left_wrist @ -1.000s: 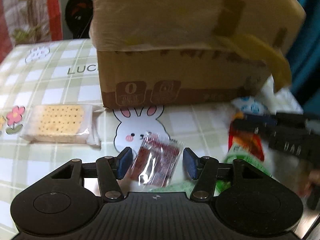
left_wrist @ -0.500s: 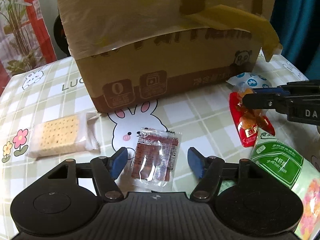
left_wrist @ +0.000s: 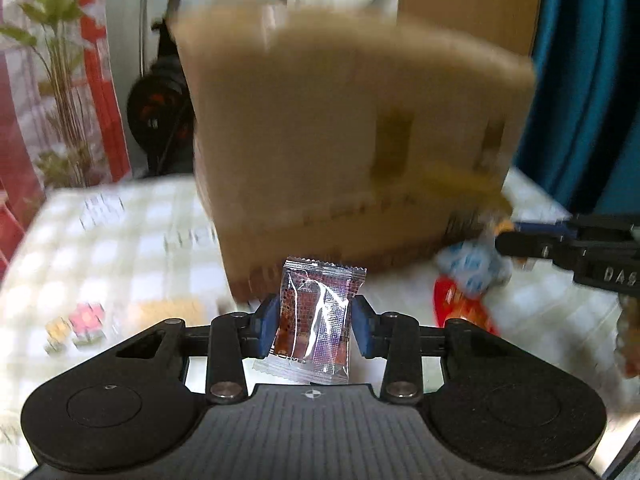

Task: Organize snacks
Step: 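Carry both clear packets over the box with both tools, then open both tools to drop the clear packets into the box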

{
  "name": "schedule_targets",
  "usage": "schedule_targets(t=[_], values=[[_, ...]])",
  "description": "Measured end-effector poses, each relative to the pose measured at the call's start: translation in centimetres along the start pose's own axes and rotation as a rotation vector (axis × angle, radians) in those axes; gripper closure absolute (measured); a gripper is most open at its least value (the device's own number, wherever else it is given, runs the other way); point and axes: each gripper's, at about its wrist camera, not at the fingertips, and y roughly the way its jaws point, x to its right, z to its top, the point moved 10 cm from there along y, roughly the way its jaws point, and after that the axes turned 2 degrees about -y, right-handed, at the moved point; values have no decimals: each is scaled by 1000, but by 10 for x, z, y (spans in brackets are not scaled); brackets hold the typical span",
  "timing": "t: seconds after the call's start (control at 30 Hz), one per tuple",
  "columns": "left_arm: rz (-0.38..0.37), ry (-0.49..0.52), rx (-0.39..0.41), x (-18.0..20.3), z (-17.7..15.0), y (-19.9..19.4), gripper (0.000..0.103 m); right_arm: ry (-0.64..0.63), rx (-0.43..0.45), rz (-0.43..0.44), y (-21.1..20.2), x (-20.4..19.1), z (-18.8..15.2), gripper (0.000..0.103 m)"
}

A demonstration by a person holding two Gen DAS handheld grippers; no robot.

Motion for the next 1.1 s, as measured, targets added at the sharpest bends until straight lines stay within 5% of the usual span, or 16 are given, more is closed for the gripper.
schedule_targets(t=[0.27, 0.47, 0.7, 0.77, 0.83, 1.1], values=[[-16, 1, 232, 3, 86, -59, 62, -46, 164, 12, -34, -3, 74, 88], [-10, -1, 321, 13, 153, -51, 62, -78, 221, 11, -21, 1, 136, 88], [20, -74, 228, -8, 185, 14, 60, -96, 124, -20, 55, -4, 164, 88], [30, -83, 205, -18, 186, 22, 55, -78, 87, -19, 70, -7, 162, 77], [51, -100, 198, -25, 179, 19, 50, -69, 83, -27, 70, -8, 159, 69], [9, -130, 187, -38, 151, -18, 43, -66, 109, -21, 28, -8, 142, 64]])
